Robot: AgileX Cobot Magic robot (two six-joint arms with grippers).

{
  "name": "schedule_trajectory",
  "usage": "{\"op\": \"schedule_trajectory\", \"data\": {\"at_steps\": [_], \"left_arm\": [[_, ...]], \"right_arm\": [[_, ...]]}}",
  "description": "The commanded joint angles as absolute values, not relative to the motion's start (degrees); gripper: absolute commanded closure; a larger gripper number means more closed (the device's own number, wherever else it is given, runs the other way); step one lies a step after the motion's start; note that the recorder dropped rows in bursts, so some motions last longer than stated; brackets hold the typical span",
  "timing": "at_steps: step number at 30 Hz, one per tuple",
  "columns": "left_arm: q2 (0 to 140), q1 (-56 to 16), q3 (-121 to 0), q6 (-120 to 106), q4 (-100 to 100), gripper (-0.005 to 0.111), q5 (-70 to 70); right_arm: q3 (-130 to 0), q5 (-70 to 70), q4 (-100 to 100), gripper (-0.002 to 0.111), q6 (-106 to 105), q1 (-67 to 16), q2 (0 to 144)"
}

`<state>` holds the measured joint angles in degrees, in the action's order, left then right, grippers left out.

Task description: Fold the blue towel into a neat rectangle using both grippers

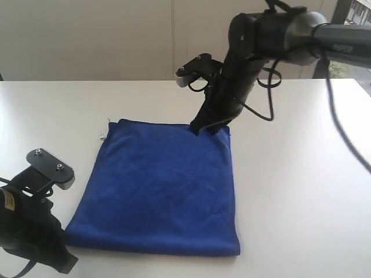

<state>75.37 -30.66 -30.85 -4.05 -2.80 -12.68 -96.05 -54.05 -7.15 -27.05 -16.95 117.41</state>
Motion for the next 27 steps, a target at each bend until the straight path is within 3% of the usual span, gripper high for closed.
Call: {"op": "schedule_trajectory", "data": {"at_steps": [1,6,12,27], "left_arm": [[75.0,-31.0,-30.4,-4.4,-3.4,0.107,-13.3],[75.0,-31.0,-30.4,-4.4,-3.4,0.107,-12.8],[75.0,-31.0,-30.4,-4.4,-3.4,0.107,-13.7],[75.0,-31.0,-30.4,-4.4,-3.4,0.107,-13.7]], "right_arm": [[-79.3,-48.7,-13.1,0.108,-31.5,-18.6,108.3],[-64.4,-35.7,-15.9,0.108,-31.1,-23.0,105.2],[-57.5,-27.8,-20.7,0.108,-31.3,-28.2,108.1],[-51.9,-38.5,-3.0,0.108,-21.6,-29.1,107.5]]}}
